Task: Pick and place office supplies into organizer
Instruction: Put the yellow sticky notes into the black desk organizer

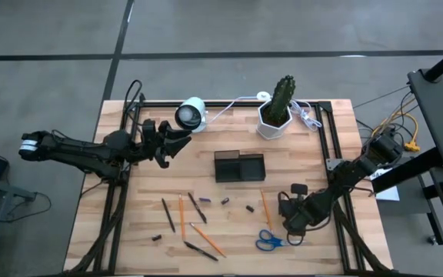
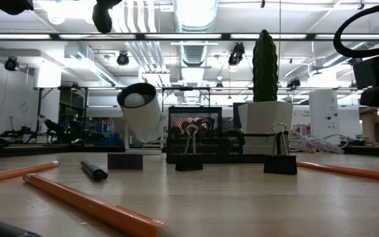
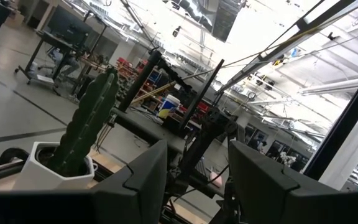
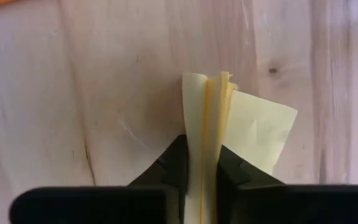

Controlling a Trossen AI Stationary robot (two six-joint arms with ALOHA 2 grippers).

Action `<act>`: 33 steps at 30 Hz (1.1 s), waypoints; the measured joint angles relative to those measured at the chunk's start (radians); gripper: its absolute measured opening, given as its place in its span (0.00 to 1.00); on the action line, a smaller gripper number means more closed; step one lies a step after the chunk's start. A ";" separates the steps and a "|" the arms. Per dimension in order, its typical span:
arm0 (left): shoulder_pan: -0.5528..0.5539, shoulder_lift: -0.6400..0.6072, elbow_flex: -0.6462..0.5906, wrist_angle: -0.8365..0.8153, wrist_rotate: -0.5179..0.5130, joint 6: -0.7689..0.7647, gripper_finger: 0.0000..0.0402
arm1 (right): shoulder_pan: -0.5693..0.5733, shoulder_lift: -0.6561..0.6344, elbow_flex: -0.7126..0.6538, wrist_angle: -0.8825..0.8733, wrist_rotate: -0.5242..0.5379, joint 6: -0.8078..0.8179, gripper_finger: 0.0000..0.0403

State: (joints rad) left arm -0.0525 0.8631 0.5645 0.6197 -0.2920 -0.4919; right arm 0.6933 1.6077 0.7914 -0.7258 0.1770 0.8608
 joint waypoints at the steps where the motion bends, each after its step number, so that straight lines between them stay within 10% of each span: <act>1: 0.000 0.000 0.000 0.000 0.000 0.000 0.39 | -0.001 0.000 0.002 0.001 -0.006 0.000 0.05; 33: 0.000 0.000 0.000 0.000 0.000 0.000 0.39 | 0.000 -0.009 0.239 -0.162 0.039 -0.091 0.02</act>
State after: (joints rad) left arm -0.0525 0.8631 0.5648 0.6197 -0.2920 -0.4915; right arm 0.6937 1.5986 1.0303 -0.8878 0.2161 0.7701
